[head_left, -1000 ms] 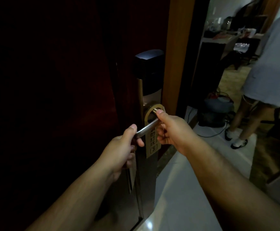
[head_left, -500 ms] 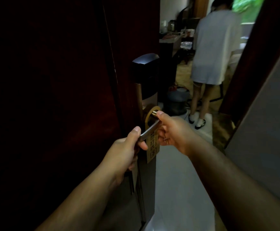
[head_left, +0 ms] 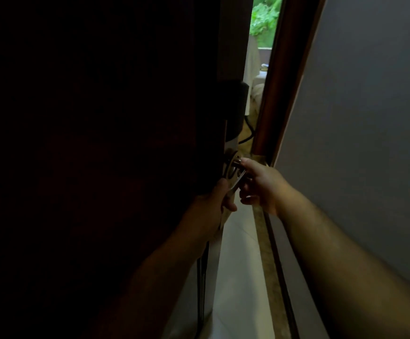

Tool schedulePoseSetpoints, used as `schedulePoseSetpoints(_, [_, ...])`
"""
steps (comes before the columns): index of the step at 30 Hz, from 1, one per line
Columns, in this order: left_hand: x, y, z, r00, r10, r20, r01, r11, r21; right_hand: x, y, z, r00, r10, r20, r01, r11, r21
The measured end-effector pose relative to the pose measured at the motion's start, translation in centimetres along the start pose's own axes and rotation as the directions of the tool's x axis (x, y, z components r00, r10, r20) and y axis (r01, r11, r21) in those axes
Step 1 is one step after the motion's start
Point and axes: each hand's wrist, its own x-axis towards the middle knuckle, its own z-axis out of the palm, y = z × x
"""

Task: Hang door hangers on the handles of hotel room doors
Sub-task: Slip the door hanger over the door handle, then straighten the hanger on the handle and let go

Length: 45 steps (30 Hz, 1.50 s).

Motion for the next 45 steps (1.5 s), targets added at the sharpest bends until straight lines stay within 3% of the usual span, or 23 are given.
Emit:
schedulePoseSetpoints(7, [-4.5, 0.3, 4.1, 0.995, -0.006, 0.102, 0.005, 1.000, 0.007, -6.5, 1.7, -4.4, 0.997, -0.052, -0.053, 0.055, 0.996, 0.067])
schedulePoseSetpoints(18, [-12.6, -0.5, 10.3, 0.962, -0.039, 0.271, 0.018, 0.996, 0.083, -15.9, 5.5, -11.8, 0.970, -0.048, -0.236, 0.031, 0.997, -0.075])
schedulePoseSetpoints(27, [-16.8, -1.2, 12.4, 0.896, -0.069, 0.438, 0.038, 0.996, 0.079, -22.2, 6.8, -13.3, 0.919, -0.038, -0.392, 0.008, 0.997, -0.077])
schedulePoseSetpoints(32, [-19.3, -1.8, 13.5, 0.898, -0.024, 0.440, -0.002, 0.998, 0.058, -25.7, 7.2, -14.0, 0.900, -0.020, -0.436, 0.003, 0.999, -0.040])
schedulePoseSetpoints(45, [-25.5, -2.2, 15.6, 0.812, -0.015, 0.583, -0.021, 0.998, 0.055, -34.6, 8.7, -15.5, 0.822, 0.017, -0.570, -0.054, 0.997, -0.048])
